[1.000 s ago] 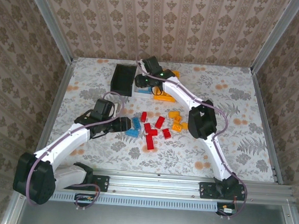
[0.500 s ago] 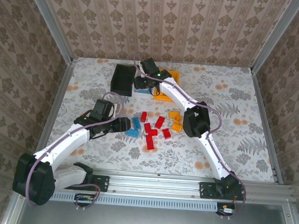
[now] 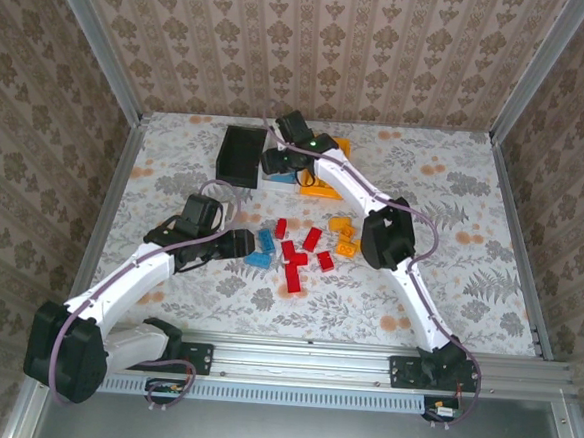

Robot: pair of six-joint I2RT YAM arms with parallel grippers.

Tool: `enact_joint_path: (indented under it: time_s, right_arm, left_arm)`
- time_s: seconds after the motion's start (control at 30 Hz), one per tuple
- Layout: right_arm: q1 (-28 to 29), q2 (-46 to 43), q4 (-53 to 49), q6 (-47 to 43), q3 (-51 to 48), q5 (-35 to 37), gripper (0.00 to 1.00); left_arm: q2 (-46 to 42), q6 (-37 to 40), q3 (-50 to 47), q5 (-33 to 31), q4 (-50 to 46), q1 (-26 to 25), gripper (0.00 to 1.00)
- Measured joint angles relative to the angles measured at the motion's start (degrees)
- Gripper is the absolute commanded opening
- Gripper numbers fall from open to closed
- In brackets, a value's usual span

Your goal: Sort the legos into containers by color

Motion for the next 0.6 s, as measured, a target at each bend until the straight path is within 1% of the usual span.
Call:
enact_joint_path:
  time_s: [0.17, 0.23, 0.3, 0.37, 0.47, 0.53, 0.6]
  right_arm:
    - [0.1, -12.0, -6.8, 1.8, -6.2, -2.6, 0.57]
    - [0.4, -17.9, -9.0, 2.4, -10.8, -3.7, 0.57]
    - [1.3, -23.8, -10.1, 3.3, -17.4, -4.4, 0.57]
    - [2.9, -27.7, -11.0, 4.0, -23.6, -4.7, 0.57]
    - [5.5, -29.8, -10.9, 6.2, -31.6, -4.7, 0.57]
    - [7.0, -29.4, -10.4, 8.1, -35.6, -4.8, 0.59]
    - [7.6, -28.0, -10.4, 9.8, -37.6, -4.8, 0.62]
  left_arm:
    - [-0.2, -0.1, 0.0, -0.5, 0.0, -1.4, 0.73]
    - [-0.6, -0.3, 0.0, -1.0, 0.0, -1.3, 0.73]
    - [-1.6, -0.6, 0.0, -1.6, 0.0, -1.2, 0.73]
    - [-3.1, -0.9, 0.0, -2.1, -0.2, -1.0, 0.73]
    - [-6.2, -0.9, 0.0, -2.8, -0.8, -0.1, 0.73]
    - [-7.8, -0.9, 0.0, -2.8, -1.4, 1.1, 0.73]
    - [-8.7, -0.9, 0.0, -3.0, -1.9, 2.0, 0.73]
